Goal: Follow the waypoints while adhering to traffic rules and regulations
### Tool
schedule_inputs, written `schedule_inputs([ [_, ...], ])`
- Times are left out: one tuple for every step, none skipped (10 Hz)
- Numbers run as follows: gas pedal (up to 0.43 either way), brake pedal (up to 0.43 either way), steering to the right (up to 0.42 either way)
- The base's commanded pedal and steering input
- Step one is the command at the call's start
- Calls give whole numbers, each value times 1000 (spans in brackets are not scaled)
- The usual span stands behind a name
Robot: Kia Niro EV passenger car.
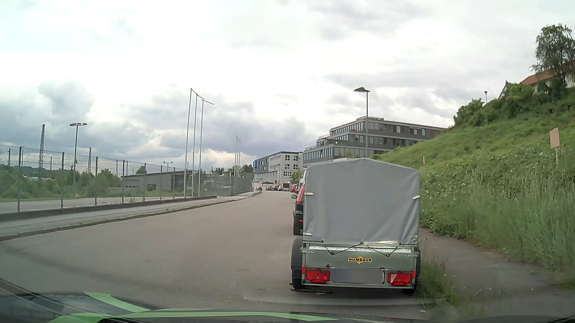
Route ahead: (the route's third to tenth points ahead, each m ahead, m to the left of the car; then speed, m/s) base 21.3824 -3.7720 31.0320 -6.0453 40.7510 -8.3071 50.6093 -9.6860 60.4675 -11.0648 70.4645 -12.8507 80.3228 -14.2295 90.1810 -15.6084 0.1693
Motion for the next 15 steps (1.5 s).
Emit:
schedule_inputs([
  [0, 12, -972],
  [0, 12, -971],
  [0, 6, -971],
  [0, 6, -971],
  [0, 6, -970],
  [0, 6, -970],
  [0, 6, -970],
  [0, 6, -970],
  [0, 6, -970],
  [0, 6, -970],
  [0, 6, -970],
  [0, 6, -970],
  [0, 0, -970],
  [0, 0, -970],
  [0, 0, -970],
])
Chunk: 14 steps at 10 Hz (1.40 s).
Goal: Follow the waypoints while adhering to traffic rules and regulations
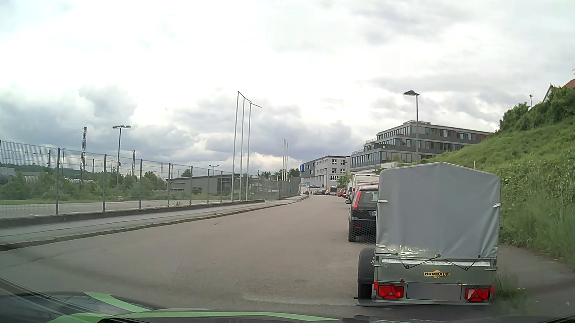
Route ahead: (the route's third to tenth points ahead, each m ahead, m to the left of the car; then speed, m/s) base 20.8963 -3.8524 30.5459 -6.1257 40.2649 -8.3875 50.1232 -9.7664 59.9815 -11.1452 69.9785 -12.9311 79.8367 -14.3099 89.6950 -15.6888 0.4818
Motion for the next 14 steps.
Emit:
schedule_inputs([
  [0, 0, -970],
  [0, 0, -970],
  [0, 0, -970],
  [0, 0, -969],
  [0, 0, -963],
  [0, 0, -952],
  [0, 0, -927],
  [0, 0, -902],
  [0, 0, -859],
  [0, 0, -822],
  [0, 0, -790],
  [0, 0, -755],
  [0, 0, -731],
  [0, 0, -707],
])
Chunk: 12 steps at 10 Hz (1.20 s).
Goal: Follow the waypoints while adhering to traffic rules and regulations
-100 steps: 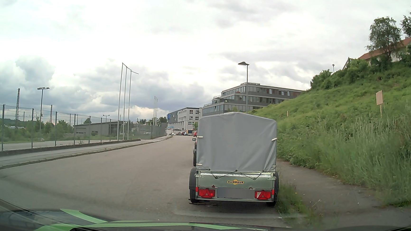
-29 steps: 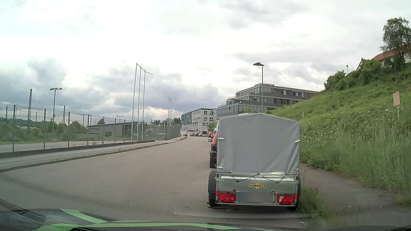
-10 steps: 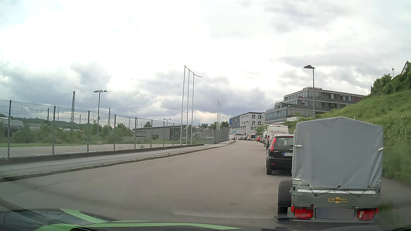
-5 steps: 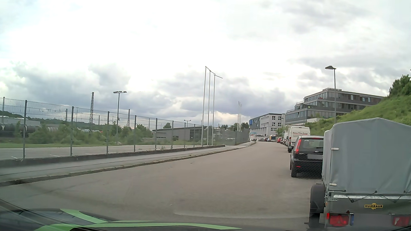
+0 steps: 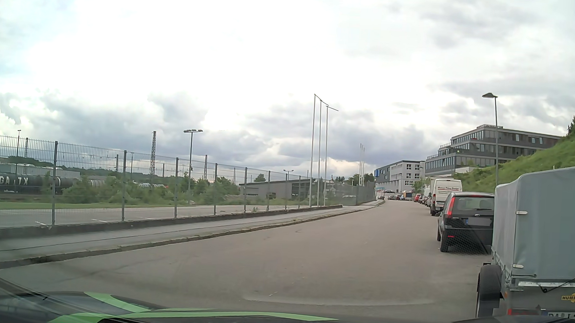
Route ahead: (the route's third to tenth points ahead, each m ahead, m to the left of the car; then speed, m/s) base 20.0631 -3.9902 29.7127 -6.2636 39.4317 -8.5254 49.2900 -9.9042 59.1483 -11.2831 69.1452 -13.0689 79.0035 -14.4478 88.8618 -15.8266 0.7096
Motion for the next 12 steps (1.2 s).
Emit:
schedule_inputs([
  [0, 0, -696],
  [0, 0, -687],
  [0, 0, -678],
  [0, 0, -659],
  [0, 0, -636],
  [0, 0, -617],
  [0, 0, -599],
  [0, 0, -569],
  [0, 0, -540],
  [0, 0, -490],
  [0, 0, -430],
  [0, 0, -382],
])
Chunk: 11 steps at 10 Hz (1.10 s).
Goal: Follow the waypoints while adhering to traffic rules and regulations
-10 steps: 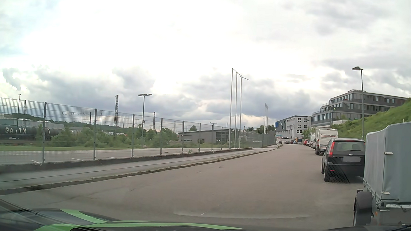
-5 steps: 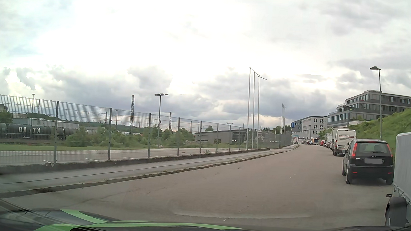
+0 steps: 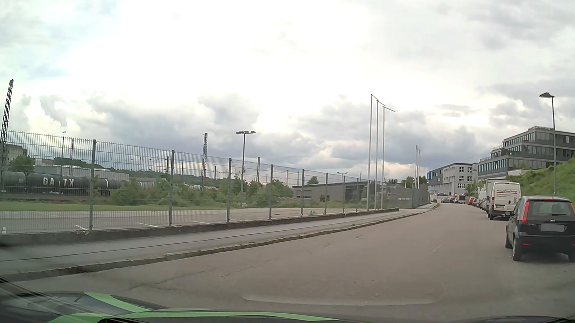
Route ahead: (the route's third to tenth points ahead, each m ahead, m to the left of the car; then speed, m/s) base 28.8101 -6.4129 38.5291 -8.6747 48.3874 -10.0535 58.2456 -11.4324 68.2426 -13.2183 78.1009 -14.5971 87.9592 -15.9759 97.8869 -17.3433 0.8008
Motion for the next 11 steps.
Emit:
schedule_inputs([
  [0, 0, -349],
  [0, 0, -323],
  [0, 0, -300],
  [0, 0, -267],
  [0, 0, -223],
  [0, 0, -184],
  [0, 0, -144],
  [0, 0, -110],
  [0, 0, -79],
  [0, 0, -45],
  [0, 0, -16],
])
